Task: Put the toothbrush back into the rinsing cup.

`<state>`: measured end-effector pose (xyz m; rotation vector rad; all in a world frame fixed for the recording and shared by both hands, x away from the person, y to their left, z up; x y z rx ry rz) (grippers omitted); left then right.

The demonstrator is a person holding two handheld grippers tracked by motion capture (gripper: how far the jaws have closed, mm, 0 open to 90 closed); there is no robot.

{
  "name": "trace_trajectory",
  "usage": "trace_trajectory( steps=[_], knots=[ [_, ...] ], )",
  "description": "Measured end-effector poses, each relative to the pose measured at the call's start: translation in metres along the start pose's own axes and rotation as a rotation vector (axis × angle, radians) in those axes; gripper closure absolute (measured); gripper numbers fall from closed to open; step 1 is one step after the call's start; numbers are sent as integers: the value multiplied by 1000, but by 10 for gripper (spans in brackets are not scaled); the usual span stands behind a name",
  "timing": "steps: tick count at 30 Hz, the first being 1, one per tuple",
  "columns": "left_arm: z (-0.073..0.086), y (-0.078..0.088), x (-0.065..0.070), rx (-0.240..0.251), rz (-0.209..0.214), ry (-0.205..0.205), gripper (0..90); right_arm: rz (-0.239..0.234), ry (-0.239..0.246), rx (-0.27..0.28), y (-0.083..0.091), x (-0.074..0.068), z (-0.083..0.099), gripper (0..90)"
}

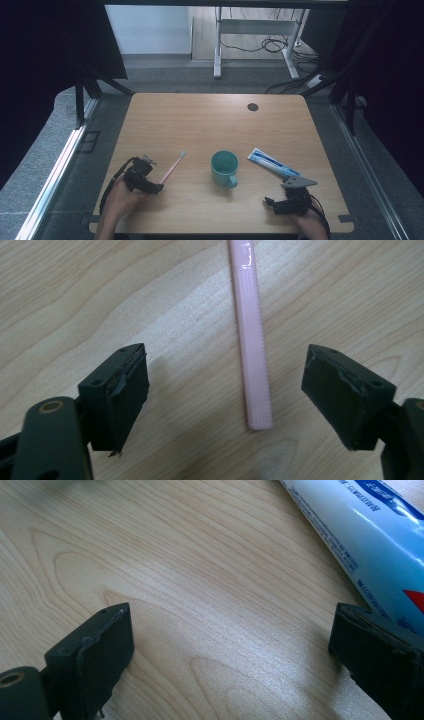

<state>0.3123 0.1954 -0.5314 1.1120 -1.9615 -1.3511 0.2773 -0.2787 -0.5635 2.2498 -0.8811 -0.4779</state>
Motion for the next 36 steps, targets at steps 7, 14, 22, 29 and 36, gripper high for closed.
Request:
trace_trajectory(
  steps=[7, 14, 22, 29, 36],
  knots=[
    [-14, -1, -2, -56, 10, -15, 231, 1, 0, 0, 0, 0, 0, 38],
    [-30, -6, -3, -114, 9, -28, 310, 0, 0, 0, 0, 0, 0, 38],
    [-43, -7, -3, -147, 15, -41, 361, -1, 1, -1, 0, 0, 0, 38],
    [-54, -11, 0, -176, 26, -52, 431, 0, 0, -1, 0, 0, 0, 38],
    [-62, -15, 2, -196, 29, -66, 474, 0, 1, -3, 0, 0, 0, 38]
  ],
)
Point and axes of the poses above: each handheld gripper's, and its own axes: y roughly backward along the jaws, z roughly out of its underside, x roughly to its right, the point moved 3 cm from there along -y, roughly forward along the jaws, and after that the axes turned 7 degrees about -z, right-handed, at the moved point
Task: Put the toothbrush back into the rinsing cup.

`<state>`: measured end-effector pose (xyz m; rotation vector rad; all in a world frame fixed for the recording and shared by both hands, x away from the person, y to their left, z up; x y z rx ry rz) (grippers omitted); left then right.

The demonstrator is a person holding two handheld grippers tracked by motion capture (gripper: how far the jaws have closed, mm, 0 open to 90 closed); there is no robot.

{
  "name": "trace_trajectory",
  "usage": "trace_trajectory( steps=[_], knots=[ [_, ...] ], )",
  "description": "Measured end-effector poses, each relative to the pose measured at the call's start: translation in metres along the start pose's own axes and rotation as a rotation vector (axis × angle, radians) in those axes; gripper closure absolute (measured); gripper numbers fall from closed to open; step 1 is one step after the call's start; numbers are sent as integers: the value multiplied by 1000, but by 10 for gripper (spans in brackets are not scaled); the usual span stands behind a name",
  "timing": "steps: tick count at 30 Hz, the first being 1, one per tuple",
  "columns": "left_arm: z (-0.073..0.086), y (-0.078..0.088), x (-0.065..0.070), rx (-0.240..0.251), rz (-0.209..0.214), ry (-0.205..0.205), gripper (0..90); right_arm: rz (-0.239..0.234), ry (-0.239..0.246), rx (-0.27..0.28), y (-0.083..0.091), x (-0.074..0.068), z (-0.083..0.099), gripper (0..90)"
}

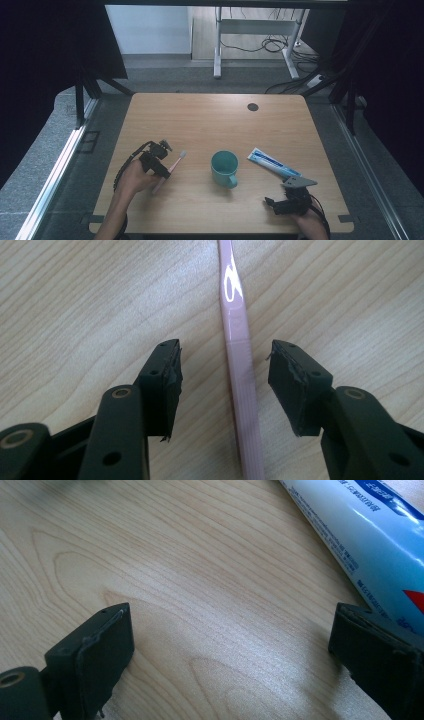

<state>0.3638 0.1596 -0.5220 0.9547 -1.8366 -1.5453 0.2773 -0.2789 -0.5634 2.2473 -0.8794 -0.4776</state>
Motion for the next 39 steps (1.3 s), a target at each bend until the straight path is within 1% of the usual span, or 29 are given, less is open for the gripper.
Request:
trace_trajectory(
  steps=[1, 3, 4, 5, 6, 7, 10, 11, 12, 13, 14, 15, 17, 19, 21, 27, 30, 34, 36, 39],
  knots=[
    [-1, 0, 0, -3, 0, 1, 495, 1, 0, 1, 0, 0, 0, 38],
    [-4, -2, -1, -17, 0, -7, 503, 0, 0, 0, 0, 0, 0, 38],
    [-5, -2, 0, -17, -2, -1, 512, 0, 0, 0, 0, 0, 0, 38],
    [-7, -3, -1, -27, -4, -12, 517, 0, 0, 0, 0, 0, 0, 38],
    [-8, -3, 0, -24, 0, -3, 528, 0, 0, 1, 0, 0, 0, 38],
    [-9, -3, 0, -31, -3, -14, 537, 0, 0, 0, 0, 0, 0, 38],
    [-13, -5, 1, -37, -1, -13, 567, 1, 0, 1, 0, 0, 0, 38],
    [-14, -5, 1, -45, 1, -22, 577, 0, 0, 1, 0, 0, 0, 38],
    [-15, -5, 2, -42, 4, -13, 585, 0, 0, 1, 0, 0, 0, 38],
    [-15, -5, 2, -42, 4, -13, 592, 0, 0, 1, 0, 0, 0, 38],
    [-17, -6, 2, -52, 7, -15, 592, 1, 0, 1, 0, 0, 0, 38],
    [-19, -6, 2, -62, 10, -16, 614, 1, 0, 1, 0, 0, 0, 38],
    [-20, -7, 2, -67, 11, -15, 629, 1, 0, 1, 0, 0, 0, 38],
    [-23, -9, 3, -82, 8, -4, 644, 0, -1, 1, 0, 0, 0, 38],
    [-24, -10, 3, -86, 11, 4, 657, 1, 0, 1, 0, 0, 0, 38],
    [-27, -12, 5, -112, -2, 4, 689, 0, -1, 1, 0, 0, 0, 38],
    [-29, -14, 6, -120, -18, 7, 696, 0, -1, 1, 0, 0, 0, 38],
    [-31, -14, 9, -143, -47, -5, 748, 0, -1, 1, 0, 0, 0, 38],
    [-32, -14, 10, -152, -49, -6, 772, 0, -1, 1, 0, 0, 0, 38],
    [-33, -14, 11, -158, -56, -10, 782, 0, -1, 1, 0, 0, 0, 38]
  ],
)
Point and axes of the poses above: each handheld gripper's, and its own axes: y roughly backward along the jaws, z roughly out of its underside, x roughly to its right, the point moved 3 cm from there along -y, roughly forward along the jaws, and after that the axes turned 7 degrees about -z, right-handed, at the moved point
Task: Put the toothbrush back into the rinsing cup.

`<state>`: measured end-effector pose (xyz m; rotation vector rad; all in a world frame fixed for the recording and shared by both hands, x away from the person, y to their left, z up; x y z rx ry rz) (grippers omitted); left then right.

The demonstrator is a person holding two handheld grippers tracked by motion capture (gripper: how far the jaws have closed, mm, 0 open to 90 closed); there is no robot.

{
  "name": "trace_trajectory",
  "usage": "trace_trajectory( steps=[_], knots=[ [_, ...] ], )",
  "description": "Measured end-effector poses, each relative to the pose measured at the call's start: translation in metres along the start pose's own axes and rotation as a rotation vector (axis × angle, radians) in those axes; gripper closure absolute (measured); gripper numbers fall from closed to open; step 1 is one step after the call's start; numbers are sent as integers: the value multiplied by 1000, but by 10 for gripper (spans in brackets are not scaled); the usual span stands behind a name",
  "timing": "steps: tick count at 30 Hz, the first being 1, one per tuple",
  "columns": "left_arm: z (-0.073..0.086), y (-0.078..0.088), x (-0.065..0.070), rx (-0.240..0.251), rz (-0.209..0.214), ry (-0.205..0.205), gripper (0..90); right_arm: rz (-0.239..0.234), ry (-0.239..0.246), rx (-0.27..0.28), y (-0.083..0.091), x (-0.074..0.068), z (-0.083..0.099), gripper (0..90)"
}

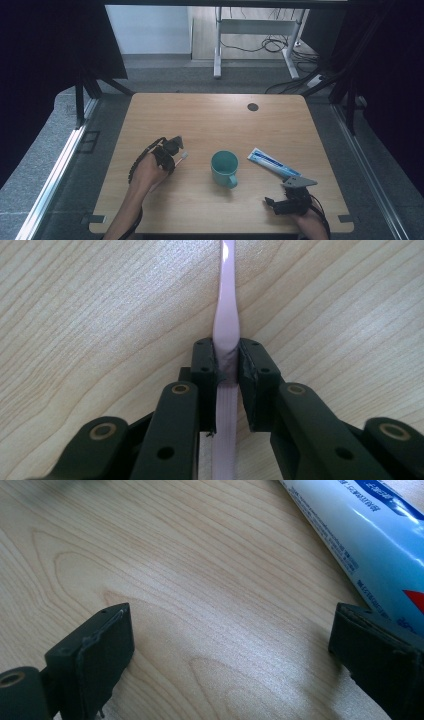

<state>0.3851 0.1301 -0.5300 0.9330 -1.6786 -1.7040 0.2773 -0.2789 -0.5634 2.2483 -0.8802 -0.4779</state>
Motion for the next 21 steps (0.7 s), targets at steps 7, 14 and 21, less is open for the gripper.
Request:
trace_trajectory(
  steps=[7, 14, 21],
  knots=[
    [1, 0, -1, 6, 17, -3, 790, 0, 0, 0, 0, 0, 0, 38],
    [3, 2, -4, 40, 50, 10, 790, 0, 0, 0, 0, 0, 0, 38],
    [6, 8, -8, 92, 72, 24, 791, 0, 0, 0, 0, 0, 0, 38]
  ],
)
Point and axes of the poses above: each handheld gripper's, and its own axes: y roughly backward along the jaws, z roughly out of its underside, x roughly to its right, the point moved 3 cm from there along -y, roughly forward along the jaws, and after that the axes turned 7 degrees about -z, right-handed, at the moved point
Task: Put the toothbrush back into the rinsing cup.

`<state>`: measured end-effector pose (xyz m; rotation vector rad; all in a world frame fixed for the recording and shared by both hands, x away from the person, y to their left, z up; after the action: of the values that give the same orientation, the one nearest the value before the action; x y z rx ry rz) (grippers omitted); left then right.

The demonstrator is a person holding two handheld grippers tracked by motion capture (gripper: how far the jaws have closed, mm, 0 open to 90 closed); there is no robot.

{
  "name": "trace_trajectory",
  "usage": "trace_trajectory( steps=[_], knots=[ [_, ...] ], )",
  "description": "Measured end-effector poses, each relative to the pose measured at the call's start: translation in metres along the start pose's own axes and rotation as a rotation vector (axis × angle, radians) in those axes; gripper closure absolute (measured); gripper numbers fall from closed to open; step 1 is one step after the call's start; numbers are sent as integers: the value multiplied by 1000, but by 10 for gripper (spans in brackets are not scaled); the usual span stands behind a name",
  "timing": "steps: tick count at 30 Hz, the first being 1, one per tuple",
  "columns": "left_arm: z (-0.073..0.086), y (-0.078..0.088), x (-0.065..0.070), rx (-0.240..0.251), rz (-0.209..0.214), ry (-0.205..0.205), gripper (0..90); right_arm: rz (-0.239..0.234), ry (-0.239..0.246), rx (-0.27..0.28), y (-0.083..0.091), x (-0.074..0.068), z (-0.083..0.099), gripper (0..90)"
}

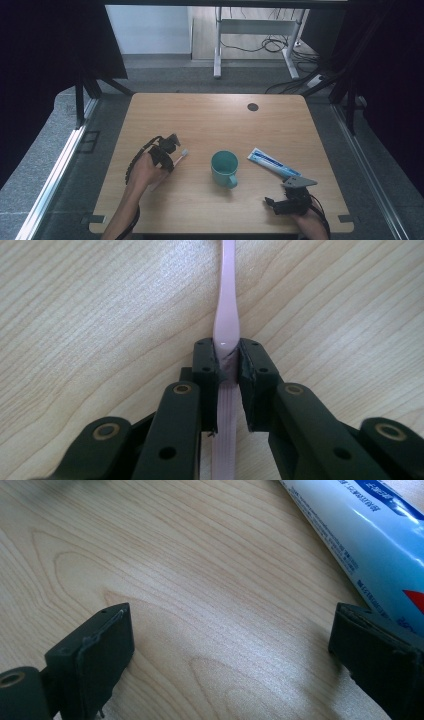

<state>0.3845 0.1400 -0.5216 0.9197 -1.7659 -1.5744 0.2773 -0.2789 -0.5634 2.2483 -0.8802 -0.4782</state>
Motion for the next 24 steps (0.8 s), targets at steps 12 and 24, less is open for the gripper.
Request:
trace_trajectory(
  steps=[12, 24],
  knots=[
    [6, 15, -5, 126, 72, 34, 791, 0, 0, 0, 0, 0, 0, 38],
    [5, 36, 0, 262, 91, 14, 790, 0, 0, 0, 0, 0, 0, 38]
  ],
)
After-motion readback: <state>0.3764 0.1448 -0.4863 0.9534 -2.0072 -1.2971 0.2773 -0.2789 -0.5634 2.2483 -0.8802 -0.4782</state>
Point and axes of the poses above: each handheld gripper's, and its own axes: y roughly backward along the jaws, z roughly out of its underside, x roughly to its right, the point moved 3 cm from there along -y, roughly forward along the jaws, and after that the axes turned 7 degrees about -z, right-handed, at the moved point
